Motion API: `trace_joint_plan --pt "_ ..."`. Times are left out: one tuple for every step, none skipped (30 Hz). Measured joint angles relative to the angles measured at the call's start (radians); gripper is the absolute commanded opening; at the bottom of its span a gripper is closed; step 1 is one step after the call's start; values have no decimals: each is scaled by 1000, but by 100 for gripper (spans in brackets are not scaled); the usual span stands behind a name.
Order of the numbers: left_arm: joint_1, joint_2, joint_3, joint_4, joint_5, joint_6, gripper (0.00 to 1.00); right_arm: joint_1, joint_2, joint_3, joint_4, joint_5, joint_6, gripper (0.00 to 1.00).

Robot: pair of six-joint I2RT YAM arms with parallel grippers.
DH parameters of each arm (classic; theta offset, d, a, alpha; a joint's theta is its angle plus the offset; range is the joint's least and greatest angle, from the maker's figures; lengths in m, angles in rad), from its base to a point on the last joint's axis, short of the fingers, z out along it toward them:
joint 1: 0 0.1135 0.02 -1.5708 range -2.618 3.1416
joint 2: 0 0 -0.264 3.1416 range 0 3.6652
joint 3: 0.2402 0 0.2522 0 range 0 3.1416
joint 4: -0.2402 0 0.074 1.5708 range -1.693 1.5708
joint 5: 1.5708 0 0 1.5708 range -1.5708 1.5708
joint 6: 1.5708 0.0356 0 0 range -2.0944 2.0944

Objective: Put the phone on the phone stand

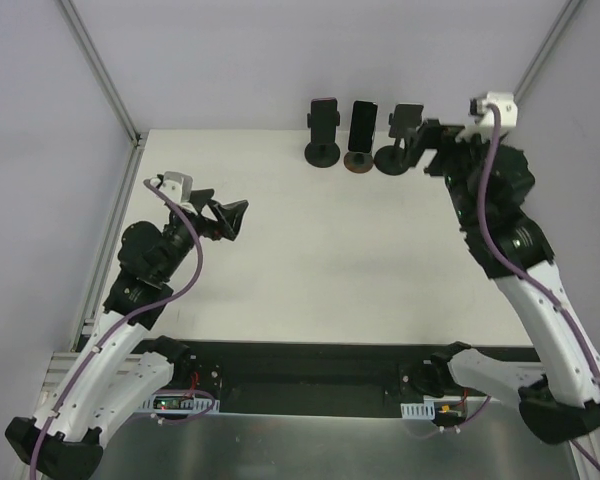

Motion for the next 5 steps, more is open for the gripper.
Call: trace_joint_plan --pt "0 -6 0 -1 0 -13 84 3 -58 -56 -26 -7 30 96" --pt "0 -13 0 -1 1 -26 84 4 -137 -134 -54 -30 62 96" --pt "0 -25 1 -3 2 -43 84 5 -212 -220 -77 -58 93 96" --pt "0 -41 6 -13 5 -69 84 4 -284 -303 -110 -89 122 96" --pt "0 -53 13 -21 11 -85 85 5 -359 -378 -143 -119 148 96"
